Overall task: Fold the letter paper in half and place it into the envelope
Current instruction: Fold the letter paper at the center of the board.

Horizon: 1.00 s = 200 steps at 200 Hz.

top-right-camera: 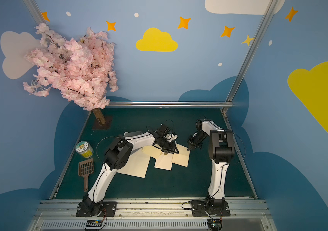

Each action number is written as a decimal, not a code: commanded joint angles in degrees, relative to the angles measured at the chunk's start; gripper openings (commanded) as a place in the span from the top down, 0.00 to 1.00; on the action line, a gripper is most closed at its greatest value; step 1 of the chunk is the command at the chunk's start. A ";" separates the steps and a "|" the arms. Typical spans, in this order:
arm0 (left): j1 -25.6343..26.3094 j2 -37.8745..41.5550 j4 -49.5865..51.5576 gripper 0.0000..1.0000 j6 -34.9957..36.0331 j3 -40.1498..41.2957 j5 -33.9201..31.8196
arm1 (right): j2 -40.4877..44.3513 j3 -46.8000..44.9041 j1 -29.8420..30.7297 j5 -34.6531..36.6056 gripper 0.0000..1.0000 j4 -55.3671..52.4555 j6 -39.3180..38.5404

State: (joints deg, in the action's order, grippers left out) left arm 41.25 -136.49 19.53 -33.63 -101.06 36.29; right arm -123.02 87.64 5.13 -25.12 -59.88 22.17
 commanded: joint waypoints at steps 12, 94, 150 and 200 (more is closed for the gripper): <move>0.14 1.65 -3.10 0.97 -3.02 0.74 1.49 | 2.49 -1.26 -0.86 -0.32 1.00 -0.70 -0.73; -4.95 10.55 -10.21 0.97 -9.41 9.18 4.30 | 9.50 -3.69 -2.30 -9.79 0.32 -0.70 -3.11; -6.89 13.34 -6.63 0.97 -9.71 7.86 3.34 | 11.24 -1.78 0.65 -12.04 0.25 0.99 -0.79; -6.98 11.15 -8.10 0.97 -10.68 9.91 3.85 | 7.55 -0.06 3.17 -9.04 0.96 1.60 2.01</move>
State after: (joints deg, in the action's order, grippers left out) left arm 34.20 -124.01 11.07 -43.99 -92.01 39.27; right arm -113.40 85.91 7.27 -35.57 -58.50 22.35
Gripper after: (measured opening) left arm 0.050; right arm 0.253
